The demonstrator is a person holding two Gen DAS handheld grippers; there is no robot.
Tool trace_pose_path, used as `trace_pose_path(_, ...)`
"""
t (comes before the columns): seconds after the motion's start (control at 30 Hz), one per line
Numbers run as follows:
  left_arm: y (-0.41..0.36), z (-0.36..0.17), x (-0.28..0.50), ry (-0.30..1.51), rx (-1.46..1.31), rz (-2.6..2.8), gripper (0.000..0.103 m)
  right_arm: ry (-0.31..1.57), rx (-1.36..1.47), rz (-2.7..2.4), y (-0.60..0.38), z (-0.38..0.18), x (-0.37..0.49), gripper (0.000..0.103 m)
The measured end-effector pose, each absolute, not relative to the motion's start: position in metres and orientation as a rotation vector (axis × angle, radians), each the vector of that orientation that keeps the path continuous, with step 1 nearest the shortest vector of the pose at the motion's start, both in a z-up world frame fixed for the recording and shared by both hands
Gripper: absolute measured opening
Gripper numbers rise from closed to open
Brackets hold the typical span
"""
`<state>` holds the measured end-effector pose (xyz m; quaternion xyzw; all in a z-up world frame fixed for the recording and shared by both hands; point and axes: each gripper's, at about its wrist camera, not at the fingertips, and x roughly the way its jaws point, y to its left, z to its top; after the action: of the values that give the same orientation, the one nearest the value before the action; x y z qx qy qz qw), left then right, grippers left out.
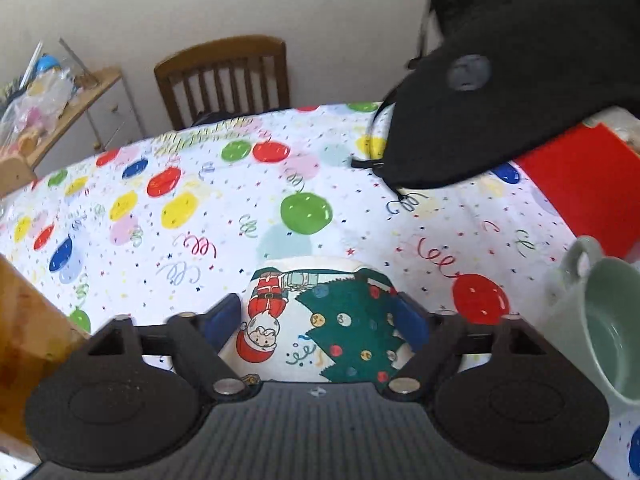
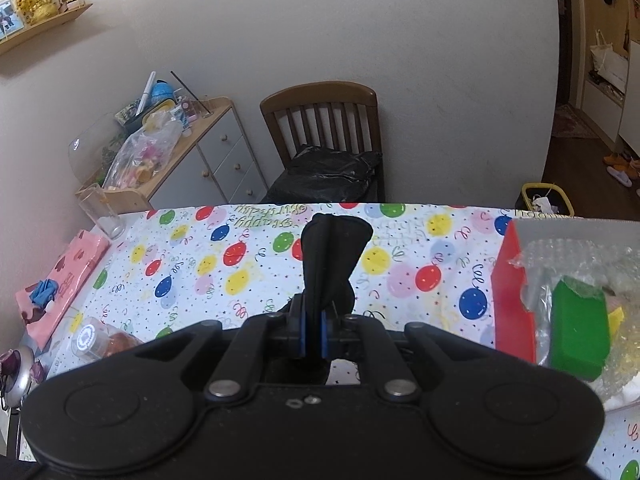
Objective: Organize soft objects
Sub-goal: 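Grasp the Christmas-print tote bag with the left gripper, then carry the tote bag with the left gripper while the right carries the mask to the box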
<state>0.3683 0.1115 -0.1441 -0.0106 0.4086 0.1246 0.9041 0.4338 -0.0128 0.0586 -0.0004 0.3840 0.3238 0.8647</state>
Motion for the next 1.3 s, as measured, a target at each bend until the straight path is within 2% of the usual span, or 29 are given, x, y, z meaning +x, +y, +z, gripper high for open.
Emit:
trace_pose_path(0.1, 0.115, -0.151, 0.376, 0.889, -0.059, 0.257, 0.091, 0.809, 0.006, 0.675, -0.017, 0.057, 0.435, 0.006)
trace_pose_path(0.4, 0.118, -0.159, 0.381, 0.922, -0.101, 0.266, 0.092, 0.823, 0.026, 0.696, -0.022, 0.051, 0.44, 0.006)
trace_pose_path(0.53, 0.121, -0.157, 0.377, 0.902, -0.132, 0.283, 0.075, 0.826, 0.035, 0.7, -0.029, 0.049, 0.441, 0.006)
trace_pose_path(0.6, 0.122, -0.154, 0.375, 0.894, -0.142, 0.298, 0.055, 0.827, 0.04, 0.701, -0.033, 0.049, 0.441, 0.006)
trace_pose_path(0.7, 0.124, -0.146, 0.372, 0.888, -0.164, 0.313, 0.033, 0.825, 0.045, 0.707, -0.04, 0.049, 0.44, 0.006)
trace_pose_path(0.97, 0.115, -0.11, 0.352, 0.853, -0.202, 0.304, 0.031, 0.797, 0.059, 0.746, -0.067, 0.06, 0.431, 0.006)
trace_pose_path(1.3, 0.063, -0.025, 0.33, 0.758, -0.166, 0.254, 0.031, 0.75, 0.077, 0.766, -0.127, 0.077, 0.432, 0.006)
